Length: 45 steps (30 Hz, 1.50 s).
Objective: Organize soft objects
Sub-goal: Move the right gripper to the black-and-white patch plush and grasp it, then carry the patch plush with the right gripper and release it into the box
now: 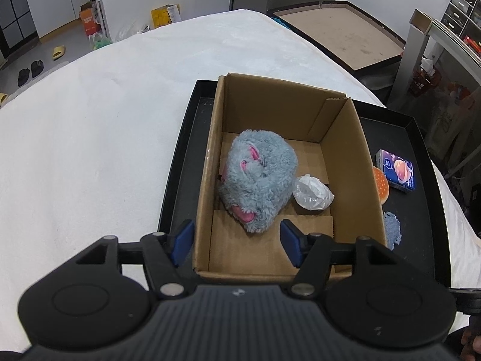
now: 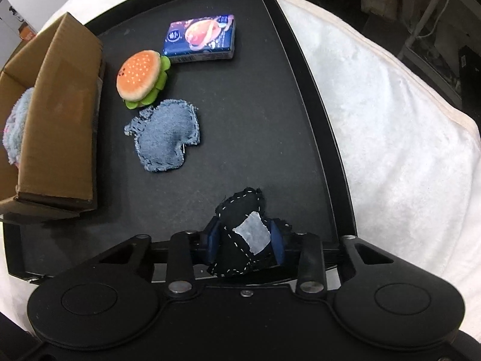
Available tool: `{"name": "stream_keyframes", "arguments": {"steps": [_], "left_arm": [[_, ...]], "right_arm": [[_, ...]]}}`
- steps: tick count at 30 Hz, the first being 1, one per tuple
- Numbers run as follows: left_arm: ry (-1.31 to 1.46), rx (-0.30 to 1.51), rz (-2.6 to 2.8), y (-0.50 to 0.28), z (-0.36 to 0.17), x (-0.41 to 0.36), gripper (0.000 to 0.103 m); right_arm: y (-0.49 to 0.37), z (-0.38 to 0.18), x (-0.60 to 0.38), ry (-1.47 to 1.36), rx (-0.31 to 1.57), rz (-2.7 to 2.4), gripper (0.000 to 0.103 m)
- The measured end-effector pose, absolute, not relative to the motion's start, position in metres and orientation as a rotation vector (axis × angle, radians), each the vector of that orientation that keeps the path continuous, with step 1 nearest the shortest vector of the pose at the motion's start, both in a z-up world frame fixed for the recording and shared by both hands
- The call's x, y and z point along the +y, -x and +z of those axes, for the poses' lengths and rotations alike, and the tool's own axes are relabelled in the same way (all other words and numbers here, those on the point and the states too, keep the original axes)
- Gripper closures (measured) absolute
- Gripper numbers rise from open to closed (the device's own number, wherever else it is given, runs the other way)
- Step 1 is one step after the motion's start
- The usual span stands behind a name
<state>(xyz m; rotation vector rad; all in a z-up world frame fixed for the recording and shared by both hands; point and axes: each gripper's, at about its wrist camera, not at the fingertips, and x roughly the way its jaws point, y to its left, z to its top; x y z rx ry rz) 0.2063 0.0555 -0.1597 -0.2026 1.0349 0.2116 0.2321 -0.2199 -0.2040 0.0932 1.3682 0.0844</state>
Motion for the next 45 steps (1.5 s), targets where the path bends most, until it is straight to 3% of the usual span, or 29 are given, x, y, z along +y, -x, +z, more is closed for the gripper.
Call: {"name": "stream_keyframes", "arguments": {"steps": [45], "left_arm": [[0.335,1.006,0.197,-0.195,-0.161,0.092,0.040]], "right_arm": [[-0.248,-0.097,-0.122,0.014,0.946,0.220,0.071]]}}
